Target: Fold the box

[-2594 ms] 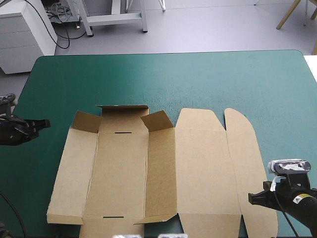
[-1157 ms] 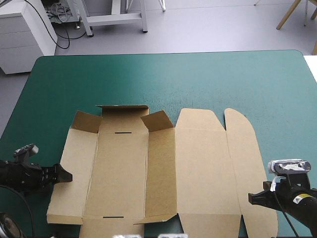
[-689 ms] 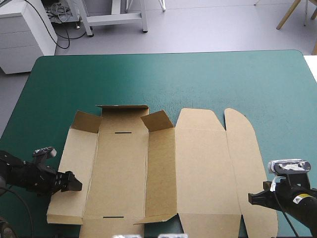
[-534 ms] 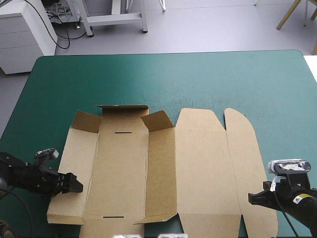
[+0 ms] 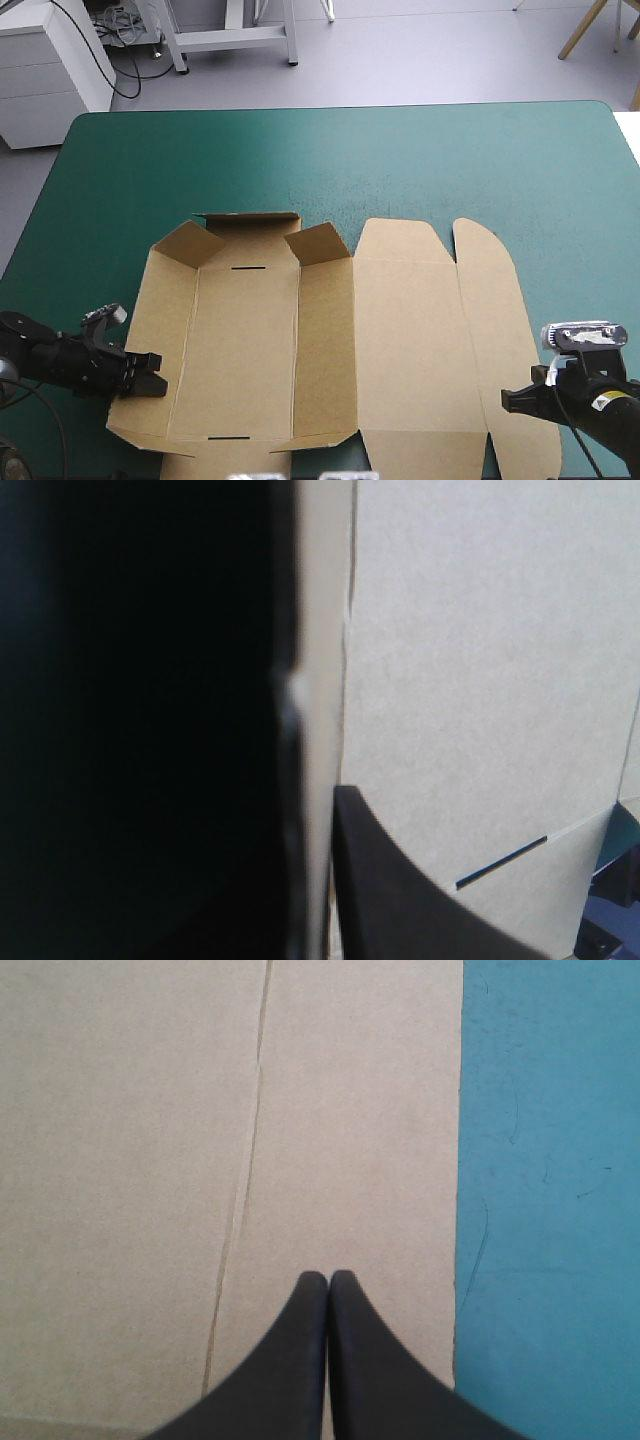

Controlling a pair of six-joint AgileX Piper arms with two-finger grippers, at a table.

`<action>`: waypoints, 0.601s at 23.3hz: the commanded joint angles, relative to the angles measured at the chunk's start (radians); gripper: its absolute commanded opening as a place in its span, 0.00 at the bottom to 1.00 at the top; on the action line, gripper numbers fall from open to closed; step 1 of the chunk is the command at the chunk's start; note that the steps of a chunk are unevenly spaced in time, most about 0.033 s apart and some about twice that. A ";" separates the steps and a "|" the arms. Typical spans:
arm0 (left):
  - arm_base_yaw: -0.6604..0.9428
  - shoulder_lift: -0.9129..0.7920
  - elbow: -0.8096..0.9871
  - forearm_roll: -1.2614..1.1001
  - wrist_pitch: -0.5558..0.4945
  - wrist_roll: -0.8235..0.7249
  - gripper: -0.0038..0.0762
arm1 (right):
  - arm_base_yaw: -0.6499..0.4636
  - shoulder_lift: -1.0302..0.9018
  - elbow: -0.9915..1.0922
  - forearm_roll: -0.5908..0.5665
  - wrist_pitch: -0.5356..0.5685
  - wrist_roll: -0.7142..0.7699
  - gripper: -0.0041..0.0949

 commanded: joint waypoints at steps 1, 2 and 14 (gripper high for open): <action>-0.009 -0.012 -0.035 -0.008 0.079 -0.006 0.04 | 0.002 0.006 -0.024 0.022 -0.047 -0.004 0.02; -0.009 -0.012 -0.051 -0.008 0.079 -0.011 0.04 | 0.002 0.006 -0.024 0.022 -0.047 -0.004 0.02; -0.406 0.002 -0.612 0.275 0.019 -0.204 0.04 | 0.002 0.006 -0.024 0.022 -0.047 -0.004 0.02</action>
